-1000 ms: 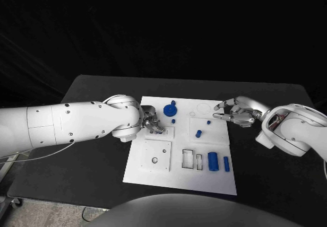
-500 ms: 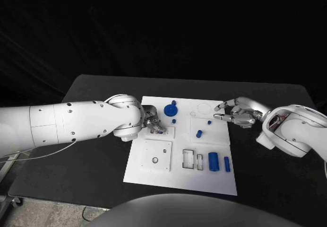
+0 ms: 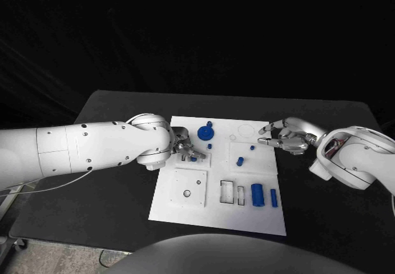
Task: Assemble the parts on the task board
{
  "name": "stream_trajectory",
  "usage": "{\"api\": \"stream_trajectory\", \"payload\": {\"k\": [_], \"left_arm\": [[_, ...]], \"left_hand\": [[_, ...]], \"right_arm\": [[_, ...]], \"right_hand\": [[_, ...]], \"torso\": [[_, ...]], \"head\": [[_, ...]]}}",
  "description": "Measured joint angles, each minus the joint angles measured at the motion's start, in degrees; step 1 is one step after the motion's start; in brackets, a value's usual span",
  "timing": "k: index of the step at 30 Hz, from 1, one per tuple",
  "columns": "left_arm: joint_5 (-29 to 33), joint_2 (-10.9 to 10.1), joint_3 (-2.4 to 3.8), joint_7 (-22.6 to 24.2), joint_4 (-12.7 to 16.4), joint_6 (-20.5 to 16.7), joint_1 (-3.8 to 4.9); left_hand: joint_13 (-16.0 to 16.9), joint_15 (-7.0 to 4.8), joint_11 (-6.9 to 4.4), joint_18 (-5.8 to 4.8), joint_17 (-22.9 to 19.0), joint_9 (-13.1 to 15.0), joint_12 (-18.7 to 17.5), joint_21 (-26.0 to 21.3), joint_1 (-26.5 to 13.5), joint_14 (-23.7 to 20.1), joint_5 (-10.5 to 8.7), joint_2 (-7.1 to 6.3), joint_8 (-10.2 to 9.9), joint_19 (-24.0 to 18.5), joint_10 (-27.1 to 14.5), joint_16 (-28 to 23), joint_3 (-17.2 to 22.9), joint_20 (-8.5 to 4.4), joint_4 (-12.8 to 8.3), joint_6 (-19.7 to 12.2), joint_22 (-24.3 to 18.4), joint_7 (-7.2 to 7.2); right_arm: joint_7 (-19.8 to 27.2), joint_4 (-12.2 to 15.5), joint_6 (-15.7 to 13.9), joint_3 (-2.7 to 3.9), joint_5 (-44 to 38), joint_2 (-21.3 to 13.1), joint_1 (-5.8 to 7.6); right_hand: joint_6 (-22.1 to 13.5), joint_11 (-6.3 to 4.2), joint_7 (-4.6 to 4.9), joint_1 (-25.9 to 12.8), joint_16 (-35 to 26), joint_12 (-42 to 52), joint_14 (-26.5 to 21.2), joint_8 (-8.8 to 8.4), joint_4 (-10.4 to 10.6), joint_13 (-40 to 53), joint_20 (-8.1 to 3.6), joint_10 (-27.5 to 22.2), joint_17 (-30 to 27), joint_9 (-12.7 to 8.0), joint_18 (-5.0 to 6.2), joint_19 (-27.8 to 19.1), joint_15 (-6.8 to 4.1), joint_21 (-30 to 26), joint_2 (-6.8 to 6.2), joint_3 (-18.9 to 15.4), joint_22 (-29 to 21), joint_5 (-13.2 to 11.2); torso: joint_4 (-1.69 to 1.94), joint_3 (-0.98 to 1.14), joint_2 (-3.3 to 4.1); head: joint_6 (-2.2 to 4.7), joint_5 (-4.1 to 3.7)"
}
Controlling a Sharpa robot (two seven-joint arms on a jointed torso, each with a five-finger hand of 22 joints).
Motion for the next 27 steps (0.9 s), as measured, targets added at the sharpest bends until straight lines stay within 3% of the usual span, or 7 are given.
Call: {"api": "stream_trajectory", "payload": {"k": [2,5,15,21,23,27], "left_arm": [[-0.1,0.0,-0.03,-0.1,-0.1,0.1,-0.03],[-0.1,0.1,-0.05,-0.2,-0.2,0.2,-0.06],[-0.7,0.1,-0.07,-0.4,-0.1,0.0,-0.12],[-1.2,-1.1,0.13,-0.7,0.6,-0.5,-0.08],[-1.3,-1.6,0.28,-0.8,0.9,-0.6,0.39],[-1.5,-2.4,0.58,-0.9,1.4,-0.6,2.67]], "left_hand": [[0.0,0.00,0.00,0.00,0.0,0.6,0.0,0.0,-0.8,0.0,-0.16,0.42,0.7,0.0,0.0,0.0,-1.1,0.00,0.0,0.3,0.0,-0.27],[0.0,0.00,0.00,0.00,0.0,1.5,0.0,0.0,-2.0,0.0,-0.24,0.81,1.5,0.0,0.0,0.0,-2.5,0.00,0.0,0.7,0.0,-0.28],[0.0,0.00,0.00,0.00,0.0,3.4,0.0,0.3,-2.7,0.0,-0.24,1.57,2.6,0.6,0.0,0.0,-4.6,-0.14,0.1,0.9,0.0,-0.49],[0.0,0.00,-0.42,0.00,0.0,3.9,0.0,0.3,-2.7,0.0,-0.24,1.56,3.1,0.8,0.0,0.0,-5.1,-0.33,-0.1,0.9,0.0,-0.51],[0.0,0.00,-0.42,0.00,0.0,4.3,0.0,0.4,-2.3,0.0,-0.24,1.88,3.4,0.8,0.0,0.0,-5.3,-0.43,-0.3,1.1,0.0,-0.69],[0.0,0.00,-0.42,0.00,0.0,4.6,0.0,0.6,-1.8,0.0,-0.24,2.37,3.4,1.1,0.0,0.0,-5.4,-0.59,-0.2,1.1,0.0,-0.69]], "right_arm": [[0.0,0.0,0.1,0.00,0.0,0.0,0.00],[-0.1,0.0,0.1,0.00,0.0,0.0,-0.01],[-0.1,0.0,0.2,0.00,0.0,0.0,-0.05],[0.0,-0.1,0.1,0.00,0.0,0.0,-0.07],[0.1,-0.1,0.0,0.00,0.0,0.1,-0.07],[0.4,-0.1,-0.3,0.00,0.0,0.1,-0.07]], "right_hand": [[0.0,0.00,0.00,0.0,0.0,0.0,0.0,0.00,0.0,0.0,0.00,0.0,0.0,0.0,0.00,0.0,0.00,0.0,0.00,0.0,0.0,0.0],[0.0,0.00,0.00,0.0,0.0,0.0,0.0,0.00,0.0,0.0,0.00,0.0,0.0,0.0,0.88,0.0,0.00,-0.2,0.00,0.0,0.0,0.0],[0.0,0.00,0.00,0.0,-0.2,0.0,0.0,0.00,0.0,0.0,-0.21,0.0,0.0,0.0,0.88,-0.2,0.00,-0.4,0.00,0.0,0.0,0.0],[0.0,0.00,0.00,0.0,-0.2,0.0,0.0,0.00,0.0,0.0,-0.21,0.0,0.0,0.0,0.88,-0.2,0.00,-0.4,0.00,0.0,0.0,0.0],[0.0,0.00,0.00,0.0,-0.2,0.0,0.0,0.00,0.0,0.0,-0.21,0.0,0.0,0.0,0.88,-0.2,0.00,-0.4,0.00,0.0,0.0,0.0],[0.2,0.00,0.21,0.0,-0.2,0.0,-0.2,0.00,0.1,0.0,-0.21,0.0,0.0,-0.1,0.88,-0.2,0.21,-0.4,0.00,-0.1,0.0,0.0]], "torso": [[0.01,-0.01,0.00],[0.02,-0.01,-0.01],[0.02,-0.04,-0.02],[0.02,-0.02,-0.07],[0.02,0.02,-0.08],[-0.02,0.05,-0.08]], "head": [[0.00,-0.01],[0.00,-0.04],[0.00,0.02],[0.00,-0.01],[0.00,-0.05],[0.00,-0.21]]}}
